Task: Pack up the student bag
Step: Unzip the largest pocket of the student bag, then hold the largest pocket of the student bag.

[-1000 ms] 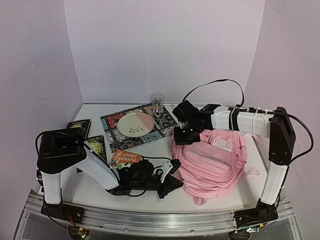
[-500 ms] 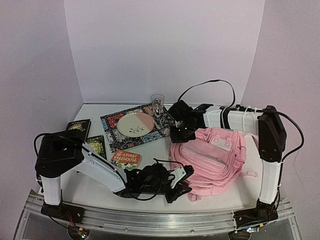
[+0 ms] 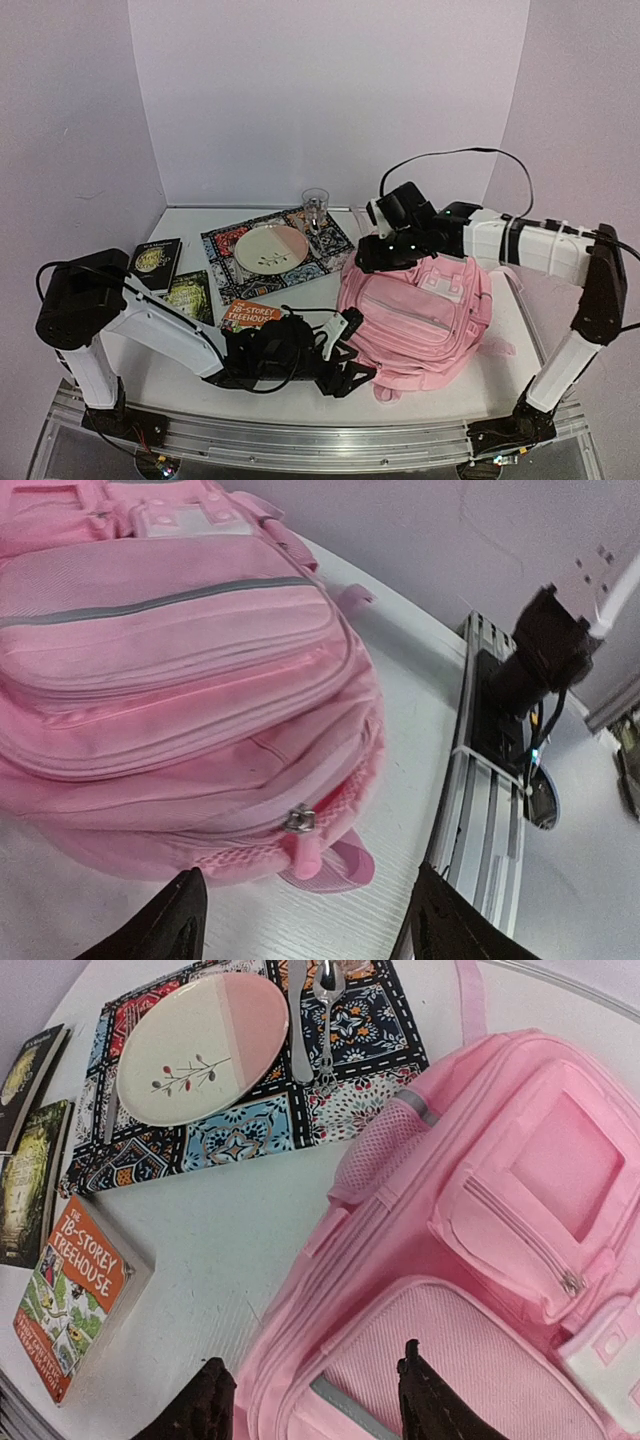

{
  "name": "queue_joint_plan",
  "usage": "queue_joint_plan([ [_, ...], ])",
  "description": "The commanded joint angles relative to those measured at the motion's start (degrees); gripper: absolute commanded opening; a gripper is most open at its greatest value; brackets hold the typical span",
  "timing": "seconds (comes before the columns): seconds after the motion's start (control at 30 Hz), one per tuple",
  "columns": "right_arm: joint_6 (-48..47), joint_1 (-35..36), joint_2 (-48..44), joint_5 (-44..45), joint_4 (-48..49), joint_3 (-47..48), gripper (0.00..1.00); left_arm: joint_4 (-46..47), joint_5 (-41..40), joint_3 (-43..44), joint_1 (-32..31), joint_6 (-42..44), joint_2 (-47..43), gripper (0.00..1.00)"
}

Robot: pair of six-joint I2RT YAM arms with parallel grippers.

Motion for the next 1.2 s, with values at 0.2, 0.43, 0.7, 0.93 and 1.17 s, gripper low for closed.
queue_joint_plan([
  [0.2, 9.8, 2.9, -18.5, -1.0, -5.9, -17.2, 0.59, -7.2, 1.1, 0.2, 10.4, -24.3, -5.9, 0.79],
  [0.43, 17.4, 6.5, -24.1, -0.9, -6.7, -25.1, 0.61, -10.0, 5.8, 5.9, 12.9, -36.2, -0.3, 0.72],
  [0.7, 24.9, 12.9, -26.2, 1.3, -7.1, -28.1, 0.60, -10.1, 12.4, 14.9, 13.0, -44.7, 10.1, 0.53],
  [0.93, 30.7, 18.4, -26.5, 2.9, -7.7, -29.6, 0.58, -10.1, 13.6, 17.4, 15.4, -46.6, 12.1, 0.10],
  [1.17, 37.8, 22.1, -26.0, 4.4, -12.3, -32.1, 0.50, -10.1, 14.0, 18.7, 18.4, -46.1, 12.3, 0.00],
])
